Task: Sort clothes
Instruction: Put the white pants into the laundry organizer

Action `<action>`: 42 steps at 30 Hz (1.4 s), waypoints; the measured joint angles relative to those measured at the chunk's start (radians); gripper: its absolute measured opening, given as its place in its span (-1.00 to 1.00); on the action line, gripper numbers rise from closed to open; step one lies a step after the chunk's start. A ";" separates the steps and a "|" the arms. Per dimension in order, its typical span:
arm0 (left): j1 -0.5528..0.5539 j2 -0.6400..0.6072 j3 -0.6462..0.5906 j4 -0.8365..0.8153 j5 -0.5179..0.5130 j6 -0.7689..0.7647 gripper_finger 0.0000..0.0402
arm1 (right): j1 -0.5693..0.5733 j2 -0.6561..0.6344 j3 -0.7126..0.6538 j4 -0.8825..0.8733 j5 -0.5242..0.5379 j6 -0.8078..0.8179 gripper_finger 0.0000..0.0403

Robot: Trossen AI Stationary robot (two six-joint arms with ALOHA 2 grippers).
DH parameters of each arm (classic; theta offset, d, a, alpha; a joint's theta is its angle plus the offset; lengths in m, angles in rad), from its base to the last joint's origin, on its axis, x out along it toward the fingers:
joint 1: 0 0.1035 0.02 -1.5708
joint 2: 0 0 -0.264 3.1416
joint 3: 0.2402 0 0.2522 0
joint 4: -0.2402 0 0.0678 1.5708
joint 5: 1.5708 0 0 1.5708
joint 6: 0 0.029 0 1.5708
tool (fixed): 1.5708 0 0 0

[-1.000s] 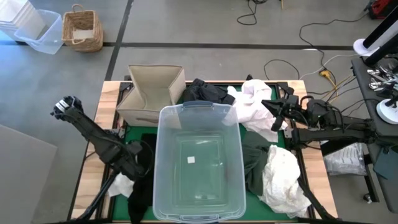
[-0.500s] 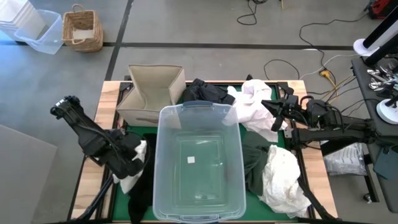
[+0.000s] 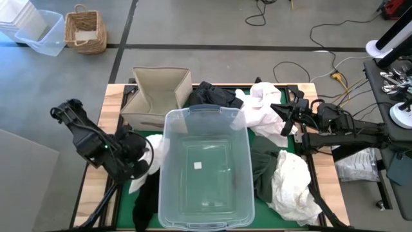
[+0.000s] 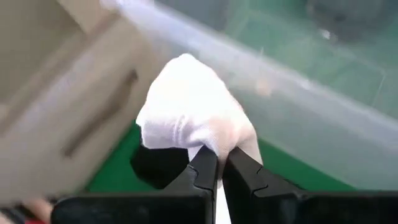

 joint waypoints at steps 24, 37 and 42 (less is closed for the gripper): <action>0.011 -0.093 0.206 0.001 -0.669 0.278 -1.00 | 0.000 0.000 0.000 -0.016 -0.001 0.016 -0.94; 0.067 -0.187 0.285 0.000 -0.940 0.402 -1.00 | 0.000 0.000 0.000 -0.015 -0.001 0.000 -0.94; 0.158 -0.209 0.285 0.000 -0.940 0.428 -1.00 | 0.000 0.000 0.000 -0.015 -0.001 -0.001 -0.94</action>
